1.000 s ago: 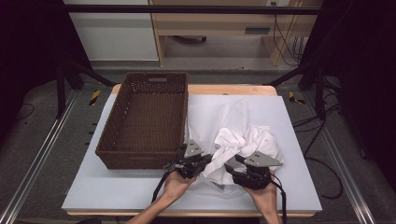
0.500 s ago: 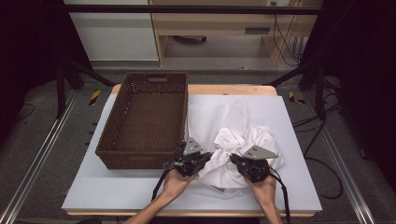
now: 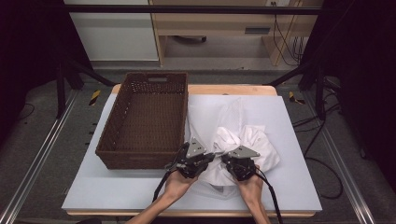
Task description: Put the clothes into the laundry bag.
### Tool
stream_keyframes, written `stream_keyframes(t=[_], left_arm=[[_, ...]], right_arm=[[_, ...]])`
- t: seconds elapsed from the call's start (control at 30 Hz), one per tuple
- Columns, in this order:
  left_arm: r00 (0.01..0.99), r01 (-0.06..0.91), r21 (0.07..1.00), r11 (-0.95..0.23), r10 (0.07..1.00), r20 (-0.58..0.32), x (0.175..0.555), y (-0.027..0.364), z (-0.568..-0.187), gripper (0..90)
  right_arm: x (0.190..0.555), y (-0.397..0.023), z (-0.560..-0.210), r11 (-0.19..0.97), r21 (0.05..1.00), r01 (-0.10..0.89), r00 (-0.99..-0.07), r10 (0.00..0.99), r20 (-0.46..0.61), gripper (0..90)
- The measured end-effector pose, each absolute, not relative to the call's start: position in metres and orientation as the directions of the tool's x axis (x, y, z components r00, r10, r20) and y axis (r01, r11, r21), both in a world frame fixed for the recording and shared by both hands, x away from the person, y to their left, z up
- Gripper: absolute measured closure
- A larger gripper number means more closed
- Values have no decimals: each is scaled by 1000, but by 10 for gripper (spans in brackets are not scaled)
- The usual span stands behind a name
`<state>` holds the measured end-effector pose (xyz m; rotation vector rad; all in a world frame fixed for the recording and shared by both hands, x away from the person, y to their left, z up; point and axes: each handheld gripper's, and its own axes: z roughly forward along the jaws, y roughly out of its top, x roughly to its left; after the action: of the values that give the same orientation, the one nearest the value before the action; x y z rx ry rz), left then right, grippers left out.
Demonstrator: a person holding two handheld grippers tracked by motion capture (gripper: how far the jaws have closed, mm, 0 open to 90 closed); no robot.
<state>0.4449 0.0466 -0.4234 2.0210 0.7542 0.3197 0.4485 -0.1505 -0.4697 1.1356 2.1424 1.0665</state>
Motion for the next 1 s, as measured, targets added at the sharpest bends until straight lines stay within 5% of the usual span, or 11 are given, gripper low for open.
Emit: stream_keyframes(t=[0.23, 0.53, 0.63, 0.87, 1.0], left_arm=[[773, 381, 830, -408, 633, -44, 447, 45, -431, 884], [763, 382, 837, -393, 645, -46, 451, 51, -428, 885], [767, 377, 838, -395, 641, -43, 450, 50, -426, 884], [775, 374, 836, -403, 631, -43, 446, 47, -424, 885], [778, 375, 835, -402, 626, -48, 445, 48, -423, 885]], right_arm=[[449, -157, -471, 316, 835, 451, -469, 880, -79, 856], [427, -157, -449, 333, 844, 421, -638, 770, 15, 532], [434, -145, -460, 383, 811, 442, -620, 784, -31, 545], [464, -129, -474, 342, 789, 510, -560, 829, 3, 862], [470, -128, -473, 297, 825, 481, -448, 892, -60, 874]])
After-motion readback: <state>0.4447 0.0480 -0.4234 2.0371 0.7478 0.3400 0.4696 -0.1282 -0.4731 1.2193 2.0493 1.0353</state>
